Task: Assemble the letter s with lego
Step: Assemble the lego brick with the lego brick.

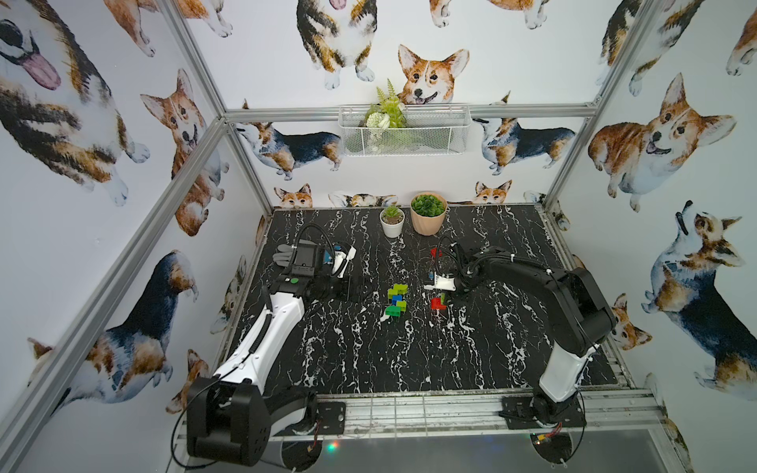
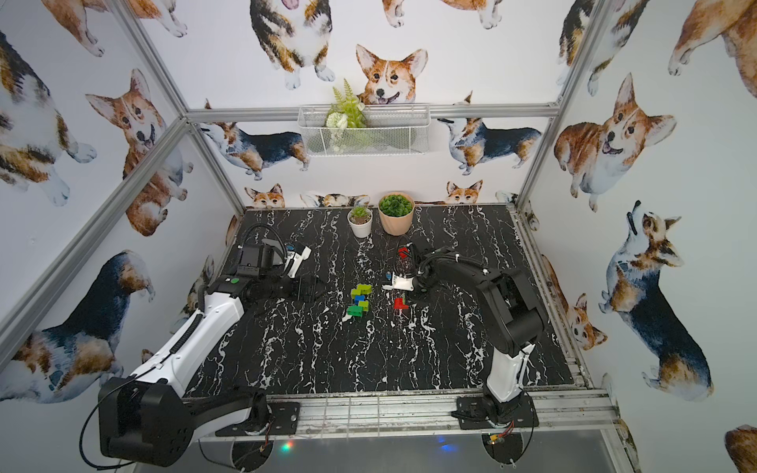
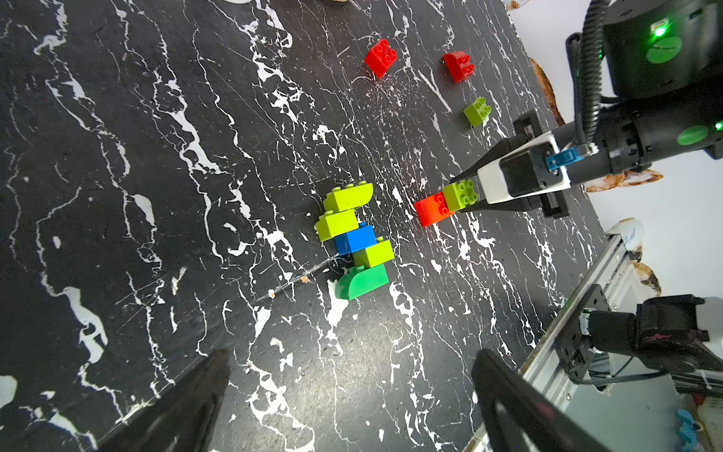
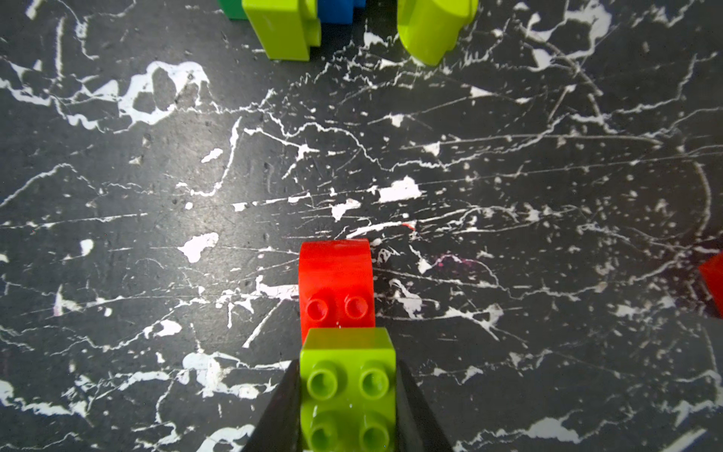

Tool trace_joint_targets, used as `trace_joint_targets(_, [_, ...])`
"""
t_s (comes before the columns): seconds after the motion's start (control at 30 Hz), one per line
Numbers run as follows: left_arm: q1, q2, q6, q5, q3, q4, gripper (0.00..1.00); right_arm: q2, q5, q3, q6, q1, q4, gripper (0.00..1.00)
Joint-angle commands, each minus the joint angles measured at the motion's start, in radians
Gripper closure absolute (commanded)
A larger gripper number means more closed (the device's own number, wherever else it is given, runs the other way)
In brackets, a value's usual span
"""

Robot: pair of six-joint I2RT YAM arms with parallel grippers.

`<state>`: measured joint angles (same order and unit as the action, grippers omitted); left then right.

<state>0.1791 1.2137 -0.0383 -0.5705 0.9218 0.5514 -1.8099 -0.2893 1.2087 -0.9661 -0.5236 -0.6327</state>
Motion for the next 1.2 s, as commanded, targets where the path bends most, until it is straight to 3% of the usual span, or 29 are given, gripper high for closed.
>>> trace_joint_targets(0.0, [-0.001,0.000,0.012,-0.011,-0.002,-0.003,0.00,-0.006,0.000,-0.001,-0.005,-0.002,-0.029,0.82])
trace_joint_targets(0.83, [-0.001,0.001,0.013,-0.021,-0.011,-0.005,0.00,-0.048,0.091,0.001,0.001,-0.023,-0.047,0.84])
trace_joint_targets(0.93, [-0.001,0.007,0.012,-0.024,-0.012,-0.010,0.00,-0.035,0.097,0.002,0.000,-0.027,-0.040,0.79])
trace_joint_targets(1.17, [-0.001,0.017,0.006,-0.029,-0.005,-0.012,0.00,0.006,0.080,0.002,0.002,-0.027,-0.015,0.55])
